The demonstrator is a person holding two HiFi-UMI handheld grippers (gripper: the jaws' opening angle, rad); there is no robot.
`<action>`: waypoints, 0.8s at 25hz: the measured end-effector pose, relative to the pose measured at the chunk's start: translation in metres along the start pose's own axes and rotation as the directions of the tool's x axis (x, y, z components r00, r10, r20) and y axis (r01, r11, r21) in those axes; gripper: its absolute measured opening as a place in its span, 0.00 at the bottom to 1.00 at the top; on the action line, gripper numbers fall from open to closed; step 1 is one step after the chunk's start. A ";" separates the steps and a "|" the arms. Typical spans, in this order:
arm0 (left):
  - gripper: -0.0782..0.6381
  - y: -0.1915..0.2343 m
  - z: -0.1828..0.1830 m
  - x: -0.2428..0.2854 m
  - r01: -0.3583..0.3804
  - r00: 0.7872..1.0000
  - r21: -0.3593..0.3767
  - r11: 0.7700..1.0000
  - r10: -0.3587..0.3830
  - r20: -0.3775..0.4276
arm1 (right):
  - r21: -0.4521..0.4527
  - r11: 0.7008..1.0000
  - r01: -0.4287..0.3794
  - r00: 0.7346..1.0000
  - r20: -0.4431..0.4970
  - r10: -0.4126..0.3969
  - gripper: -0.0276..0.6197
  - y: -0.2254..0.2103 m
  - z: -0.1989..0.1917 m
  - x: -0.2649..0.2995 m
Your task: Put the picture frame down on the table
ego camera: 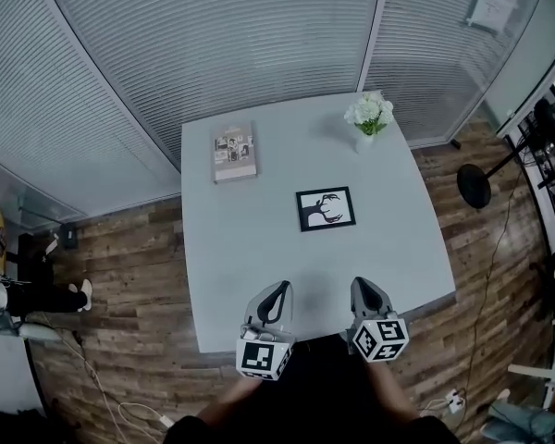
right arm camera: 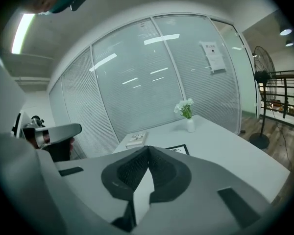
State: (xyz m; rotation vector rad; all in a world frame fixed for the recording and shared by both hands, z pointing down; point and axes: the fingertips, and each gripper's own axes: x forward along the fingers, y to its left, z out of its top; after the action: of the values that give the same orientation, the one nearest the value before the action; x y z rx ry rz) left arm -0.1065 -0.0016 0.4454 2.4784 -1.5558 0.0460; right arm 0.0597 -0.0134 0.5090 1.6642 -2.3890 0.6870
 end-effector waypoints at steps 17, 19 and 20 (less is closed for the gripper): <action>0.13 -0.033 0.020 0.006 0.002 1.000 0.035 0.999 -0.003 0.013 | -0.106 0.990 -0.093 0.995 0.014 0.095 0.06 0.017 0.022 -0.036; 0.13 -0.036 0.018 0.006 0.006 1.000 0.040 0.999 -0.007 0.007 | -0.103 0.990 -0.100 0.995 0.015 0.102 0.06 0.017 0.021 -0.036; 0.13 -0.036 0.019 0.007 0.005 1.000 0.041 0.999 -0.006 0.016 | -0.102 0.989 -0.106 0.994 0.019 0.108 0.06 0.018 0.022 -0.036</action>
State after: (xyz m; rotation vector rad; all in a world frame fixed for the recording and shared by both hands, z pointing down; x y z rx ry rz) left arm -0.0726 0.0035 0.4224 2.5205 -1.5696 0.0584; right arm 0.0594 0.0123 0.4711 1.5234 -2.5003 0.5547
